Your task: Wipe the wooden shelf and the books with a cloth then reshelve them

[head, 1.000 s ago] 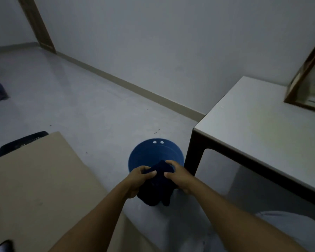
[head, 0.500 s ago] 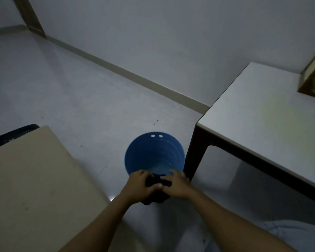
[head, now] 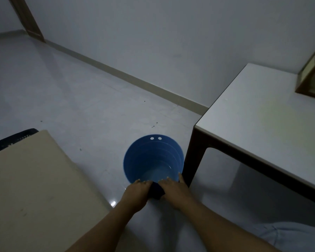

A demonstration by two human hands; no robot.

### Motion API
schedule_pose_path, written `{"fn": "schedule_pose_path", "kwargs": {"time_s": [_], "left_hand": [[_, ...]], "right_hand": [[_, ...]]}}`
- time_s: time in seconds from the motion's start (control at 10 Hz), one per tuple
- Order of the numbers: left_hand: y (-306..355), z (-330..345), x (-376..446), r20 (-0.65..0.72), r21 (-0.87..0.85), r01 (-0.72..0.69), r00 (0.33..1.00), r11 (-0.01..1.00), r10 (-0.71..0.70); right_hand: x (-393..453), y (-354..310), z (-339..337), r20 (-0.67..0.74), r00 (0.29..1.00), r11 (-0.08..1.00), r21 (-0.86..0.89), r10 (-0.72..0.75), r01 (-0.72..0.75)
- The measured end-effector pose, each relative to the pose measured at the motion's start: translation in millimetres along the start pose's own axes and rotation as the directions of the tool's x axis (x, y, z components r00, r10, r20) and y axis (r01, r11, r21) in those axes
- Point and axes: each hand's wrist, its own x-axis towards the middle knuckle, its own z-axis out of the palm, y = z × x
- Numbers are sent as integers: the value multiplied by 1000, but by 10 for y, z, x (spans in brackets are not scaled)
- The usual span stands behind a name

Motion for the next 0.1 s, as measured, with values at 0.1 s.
{"fn": "schedule_pose_path", "kwargs": {"time_s": [0.1], "left_hand": [[41,-262,-8,185,-15,54,981,998,-51]], "right_hand": [[-26,-19,-104,86,995,998,51,-42,38]]}}
